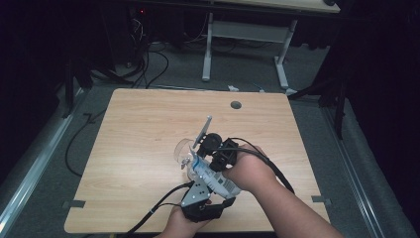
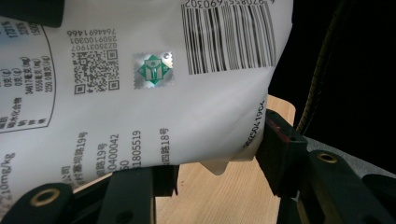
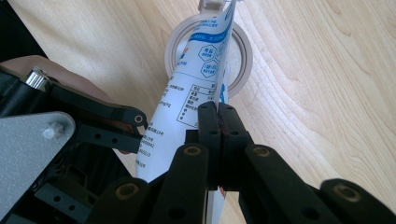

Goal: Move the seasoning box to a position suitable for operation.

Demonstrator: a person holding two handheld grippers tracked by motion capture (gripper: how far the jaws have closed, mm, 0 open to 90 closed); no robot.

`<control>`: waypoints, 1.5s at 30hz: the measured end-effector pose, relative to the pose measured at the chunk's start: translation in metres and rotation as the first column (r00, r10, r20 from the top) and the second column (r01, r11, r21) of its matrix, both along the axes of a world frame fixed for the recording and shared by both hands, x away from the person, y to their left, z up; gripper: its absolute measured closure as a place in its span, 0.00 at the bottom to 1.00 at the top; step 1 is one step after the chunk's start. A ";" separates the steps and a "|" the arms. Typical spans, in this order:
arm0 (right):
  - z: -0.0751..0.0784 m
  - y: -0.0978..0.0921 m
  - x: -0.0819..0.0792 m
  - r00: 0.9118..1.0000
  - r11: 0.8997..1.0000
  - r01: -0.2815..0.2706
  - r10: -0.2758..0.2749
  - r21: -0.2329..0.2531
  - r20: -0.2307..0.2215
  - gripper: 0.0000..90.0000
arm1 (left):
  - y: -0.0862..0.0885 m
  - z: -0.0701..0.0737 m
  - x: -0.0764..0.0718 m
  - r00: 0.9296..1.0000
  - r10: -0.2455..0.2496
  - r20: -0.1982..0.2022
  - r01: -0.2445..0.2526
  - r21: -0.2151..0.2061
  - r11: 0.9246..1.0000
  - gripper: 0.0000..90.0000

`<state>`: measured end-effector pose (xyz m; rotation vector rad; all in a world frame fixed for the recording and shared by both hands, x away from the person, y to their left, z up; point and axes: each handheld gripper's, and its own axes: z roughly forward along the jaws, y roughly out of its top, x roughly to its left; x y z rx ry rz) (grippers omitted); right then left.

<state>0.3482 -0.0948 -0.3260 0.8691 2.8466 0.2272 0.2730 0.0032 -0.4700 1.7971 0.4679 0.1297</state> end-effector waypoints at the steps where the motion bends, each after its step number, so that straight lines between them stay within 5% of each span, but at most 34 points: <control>1: 0.000 0.000 0.000 1.000 1.000 -0.003 0.003 -0.001 0.001 1.00 | 0.000 0.000 0.000 1.000 0.000 0.000 0.000 0.000 1.000 0.60; 45: 0.001 0.001 0.000 1.000 1.000 -0.006 0.006 -0.002 0.004 1.00 | 0.001 0.002 0.000 1.000 -0.004 0.004 0.004 -0.012 1.000 0.60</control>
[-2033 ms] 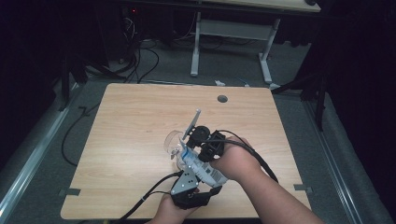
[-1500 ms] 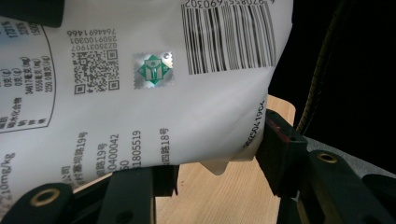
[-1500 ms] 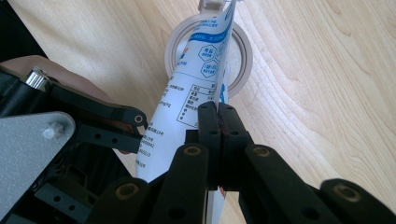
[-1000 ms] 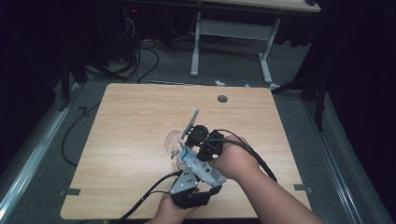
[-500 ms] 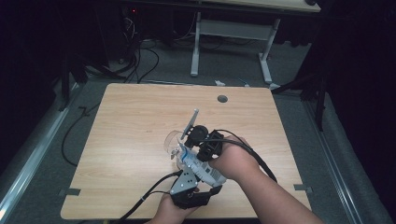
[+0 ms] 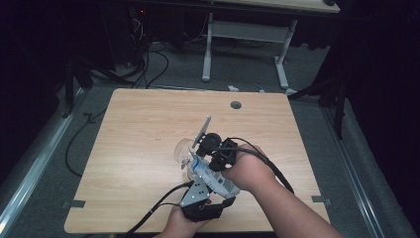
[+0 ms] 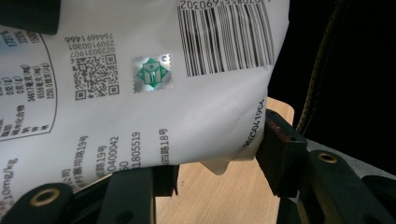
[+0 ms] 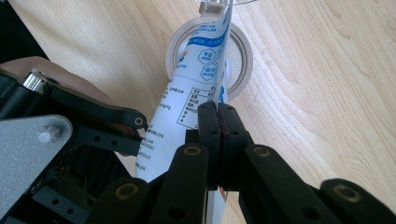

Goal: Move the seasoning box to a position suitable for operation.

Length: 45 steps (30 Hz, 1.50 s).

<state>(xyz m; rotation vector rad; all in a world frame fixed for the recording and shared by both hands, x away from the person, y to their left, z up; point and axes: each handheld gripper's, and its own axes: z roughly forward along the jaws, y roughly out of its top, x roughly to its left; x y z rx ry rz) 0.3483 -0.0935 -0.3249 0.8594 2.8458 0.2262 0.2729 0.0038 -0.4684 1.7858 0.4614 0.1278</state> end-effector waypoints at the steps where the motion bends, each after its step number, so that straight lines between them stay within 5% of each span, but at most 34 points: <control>1: 0.000 0.000 0.000 1.000 1.000 0.000 0.000 0.002 0.000 1.00 | 0.000 0.000 0.000 1.000 0.000 -0.001 0.000 0.000 1.000 0.60; 45: -0.002 -0.005 -0.002 1.000 1.000 0.001 -0.001 0.017 0.002 1.00 | -0.001 -0.003 -0.002 1.000 -0.007 0.016 0.007 0.012 1.000 0.60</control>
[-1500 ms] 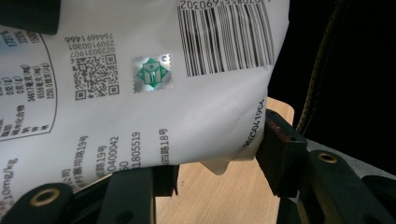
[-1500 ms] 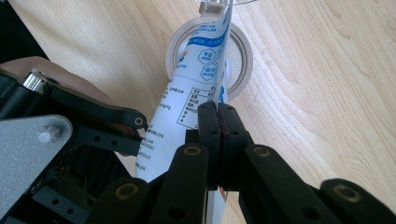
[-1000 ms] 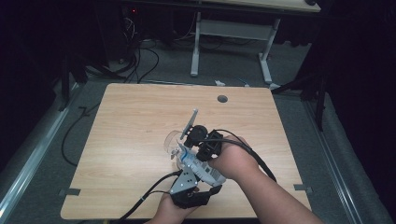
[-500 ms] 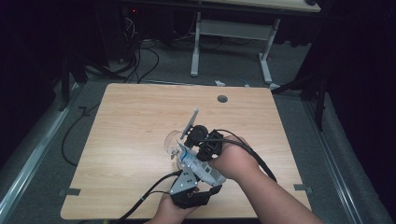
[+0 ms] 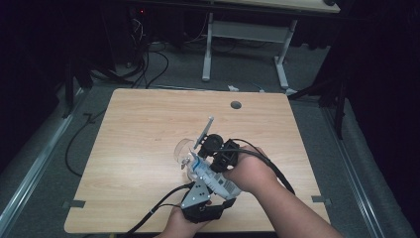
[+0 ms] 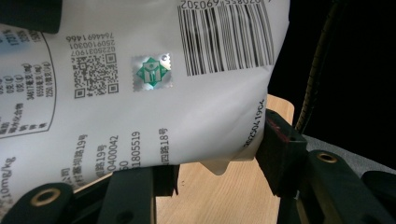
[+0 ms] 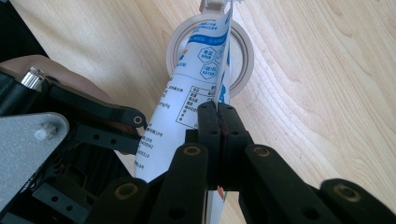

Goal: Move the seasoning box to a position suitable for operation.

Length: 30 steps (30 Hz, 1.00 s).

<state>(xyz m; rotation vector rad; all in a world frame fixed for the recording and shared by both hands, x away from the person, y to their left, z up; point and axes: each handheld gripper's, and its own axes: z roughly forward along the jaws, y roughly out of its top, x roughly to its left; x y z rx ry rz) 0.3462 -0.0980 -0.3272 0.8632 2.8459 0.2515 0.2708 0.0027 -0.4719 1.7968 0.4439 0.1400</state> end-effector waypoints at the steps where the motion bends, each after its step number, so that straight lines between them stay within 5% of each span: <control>1: 0.000 0.000 -0.001 1.000 1.000 0.009 -0.009 0.003 -0.004 1.00 | 0.000 -0.001 0.000 1.000 0.001 0.001 -0.001 0.003 1.000 0.60; 30: -0.005 -0.010 -0.009 0.999 1.000 0.024 -0.023 0.012 -0.033 1.00 | 0.008 -0.018 -0.004 1.000 -0.003 -0.013 0.003 0.059 0.998 0.60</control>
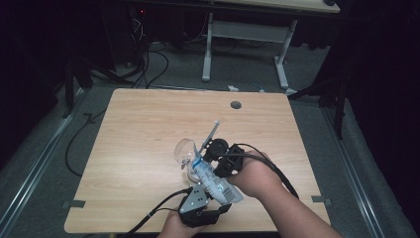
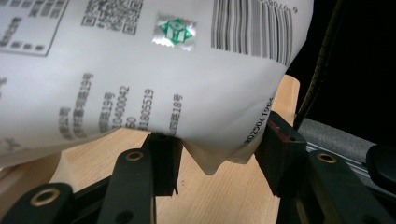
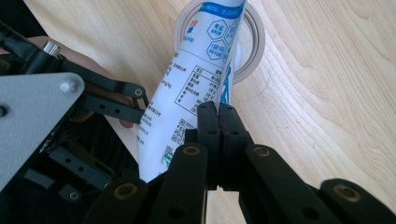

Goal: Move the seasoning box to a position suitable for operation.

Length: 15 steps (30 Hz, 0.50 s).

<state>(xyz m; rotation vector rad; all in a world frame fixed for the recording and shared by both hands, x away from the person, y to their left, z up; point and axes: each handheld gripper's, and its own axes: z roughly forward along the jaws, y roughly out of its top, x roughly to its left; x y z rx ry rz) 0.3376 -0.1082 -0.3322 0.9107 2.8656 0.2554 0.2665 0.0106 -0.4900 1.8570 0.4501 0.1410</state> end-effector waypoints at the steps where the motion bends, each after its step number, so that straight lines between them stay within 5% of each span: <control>1: 0.000 0.000 0.000 1.000 1.000 0.003 -0.003 0.003 -0.001 1.00 | 0.001 -0.001 0.000 1.000 0.001 -0.001 -0.001 0.002 1.000 0.60; 15: -0.004 -0.006 -0.002 1.000 1.000 0.006 -0.006 0.002 -0.010 1.00 | 0.003 -0.010 0.005 0.999 0.006 -0.032 -0.005 0.008 1.000 0.60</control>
